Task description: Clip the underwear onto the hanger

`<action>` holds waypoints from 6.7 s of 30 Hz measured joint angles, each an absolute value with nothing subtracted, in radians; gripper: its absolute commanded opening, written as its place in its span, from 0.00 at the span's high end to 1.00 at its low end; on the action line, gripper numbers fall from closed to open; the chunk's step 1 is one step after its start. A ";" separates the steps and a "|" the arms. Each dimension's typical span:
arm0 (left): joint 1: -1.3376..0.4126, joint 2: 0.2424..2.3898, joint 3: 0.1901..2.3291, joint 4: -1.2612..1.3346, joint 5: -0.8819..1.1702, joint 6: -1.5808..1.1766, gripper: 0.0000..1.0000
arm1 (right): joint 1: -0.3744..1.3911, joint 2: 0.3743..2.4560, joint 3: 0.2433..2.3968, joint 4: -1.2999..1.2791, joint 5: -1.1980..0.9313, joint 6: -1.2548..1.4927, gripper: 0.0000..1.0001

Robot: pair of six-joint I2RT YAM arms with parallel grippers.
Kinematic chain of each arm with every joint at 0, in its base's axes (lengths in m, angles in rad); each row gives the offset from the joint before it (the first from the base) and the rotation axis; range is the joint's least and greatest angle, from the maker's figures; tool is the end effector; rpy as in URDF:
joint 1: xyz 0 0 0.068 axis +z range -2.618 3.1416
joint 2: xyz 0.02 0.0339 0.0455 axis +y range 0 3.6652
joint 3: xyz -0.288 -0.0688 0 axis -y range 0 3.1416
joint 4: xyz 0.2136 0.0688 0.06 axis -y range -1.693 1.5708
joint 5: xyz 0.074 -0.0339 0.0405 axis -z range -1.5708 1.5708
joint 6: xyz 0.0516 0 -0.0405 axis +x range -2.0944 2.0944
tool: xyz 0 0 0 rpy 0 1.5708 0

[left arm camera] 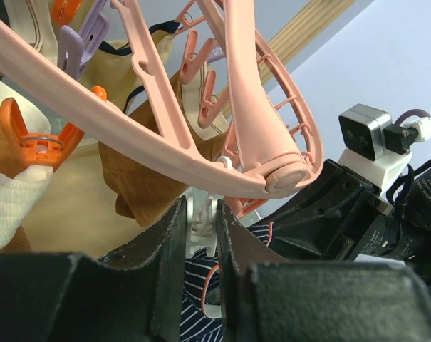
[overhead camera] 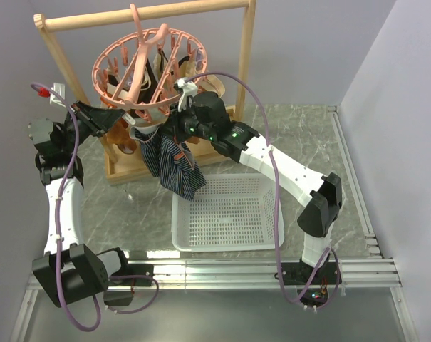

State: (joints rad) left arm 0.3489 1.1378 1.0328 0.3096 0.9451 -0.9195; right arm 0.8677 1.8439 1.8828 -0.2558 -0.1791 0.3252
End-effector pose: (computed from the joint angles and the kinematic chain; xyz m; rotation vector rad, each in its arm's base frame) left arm 0.2210 0.0359 0.4334 -0.1136 1.5460 -1.0979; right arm 0.2714 0.3345 0.4322 -0.6400 1.7906 0.9970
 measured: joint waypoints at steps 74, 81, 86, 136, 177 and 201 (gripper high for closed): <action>0.332 1.143 1.032 0.355 0.971 -0.907 1.00 | 0.798 1.876 1.895 -0.268 -0.233 0.464 1.00; 0.325 1.143 1.032 0.349 0.971 -0.884 1.00 | 0.798 1.876 1.898 -0.266 -0.245 0.487 1.00; 0.317 1.143 1.032 0.337 0.968 -0.853 1.00 | 0.797 1.876 1.898 -0.260 -0.253 0.506 1.00; 0.310 1.143 1.032 0.302 0.929 -0.753 1.00 | 0.778 1.863 1.896 -0.193 -0.364 0.595 1.00; 0.309 1.142 1.029 0.306 0.928 -0.761 0.93 | 0.793 1.903 1.940 -0.076 -0.437 0.710 1.00; 0.308 1.143 1.063 0.234 0.918 -0.763 0.60 | 0.792 1.903 1.940 -0.074 -0.438 0.706 1.00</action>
